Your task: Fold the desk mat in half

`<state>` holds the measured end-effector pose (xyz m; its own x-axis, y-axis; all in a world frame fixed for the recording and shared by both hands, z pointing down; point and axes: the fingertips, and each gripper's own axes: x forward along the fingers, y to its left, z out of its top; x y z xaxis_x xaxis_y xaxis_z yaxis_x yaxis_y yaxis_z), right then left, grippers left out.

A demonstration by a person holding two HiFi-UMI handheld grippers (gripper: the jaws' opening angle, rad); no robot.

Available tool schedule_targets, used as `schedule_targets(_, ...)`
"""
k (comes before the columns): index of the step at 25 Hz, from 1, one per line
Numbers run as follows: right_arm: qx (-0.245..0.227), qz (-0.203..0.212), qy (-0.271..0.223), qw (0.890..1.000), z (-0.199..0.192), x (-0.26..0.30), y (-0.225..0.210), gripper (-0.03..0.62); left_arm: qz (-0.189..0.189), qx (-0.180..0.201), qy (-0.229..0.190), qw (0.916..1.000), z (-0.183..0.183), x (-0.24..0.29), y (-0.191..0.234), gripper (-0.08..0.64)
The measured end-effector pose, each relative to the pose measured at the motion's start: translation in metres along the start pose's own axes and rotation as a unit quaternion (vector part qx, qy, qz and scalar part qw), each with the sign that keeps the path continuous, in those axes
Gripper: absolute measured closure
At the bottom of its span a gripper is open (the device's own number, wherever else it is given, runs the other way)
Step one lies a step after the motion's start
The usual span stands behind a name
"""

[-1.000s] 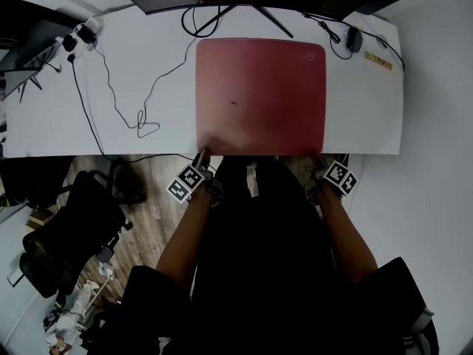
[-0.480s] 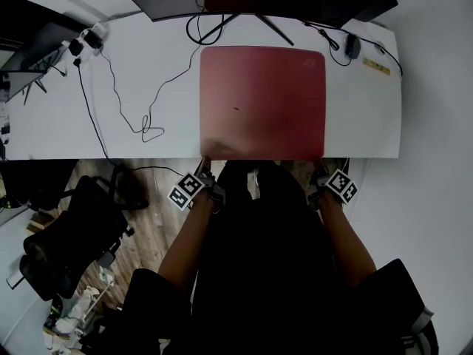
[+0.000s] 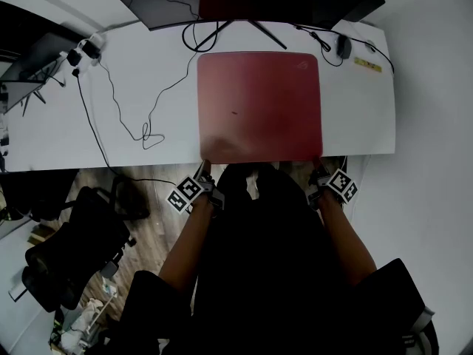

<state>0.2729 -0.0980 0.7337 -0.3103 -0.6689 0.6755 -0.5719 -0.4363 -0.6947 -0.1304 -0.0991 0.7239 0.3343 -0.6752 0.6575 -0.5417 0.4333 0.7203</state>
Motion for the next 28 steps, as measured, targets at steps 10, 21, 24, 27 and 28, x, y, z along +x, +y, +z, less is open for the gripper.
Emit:
schedule_targets(10,-0.012,0.036,-0.043,0.998,0.008,-0.019,0.037,0.577,-0.052,0.022,0.055,0.9969,0.014,-0.011,-0.033,0.529)
schedule_targets(21,0.001,0.045,-0.101,0.994,0.024,-0.031,0.072,0.577,-0.128,0.013,0.073,0.9890,0.038,-0.016,-0.076,0.529)
schedule_targets(24,-0.001,0.044,-0.116,0.992,0.032,-0.036,0.080,0.578,-0.137,0.008,0.073,0.9878,0.046,-0.018,-0.083,0.529)
schedule_targets(27,0.008,0.052,-0.124,0.991,0.040,-0.036,0.086,0.578,-0.145,-0.001,0.069,0.9871,0.056,-0.018,-0.089,0.529)
schedule_targets(28,0.014,0.056,-0.127,0.990,0.044,-0.035,0.087,0.578,-0.146,-0.004,0.067,0.9870,0.060,-0.017,-0.091,0.529)
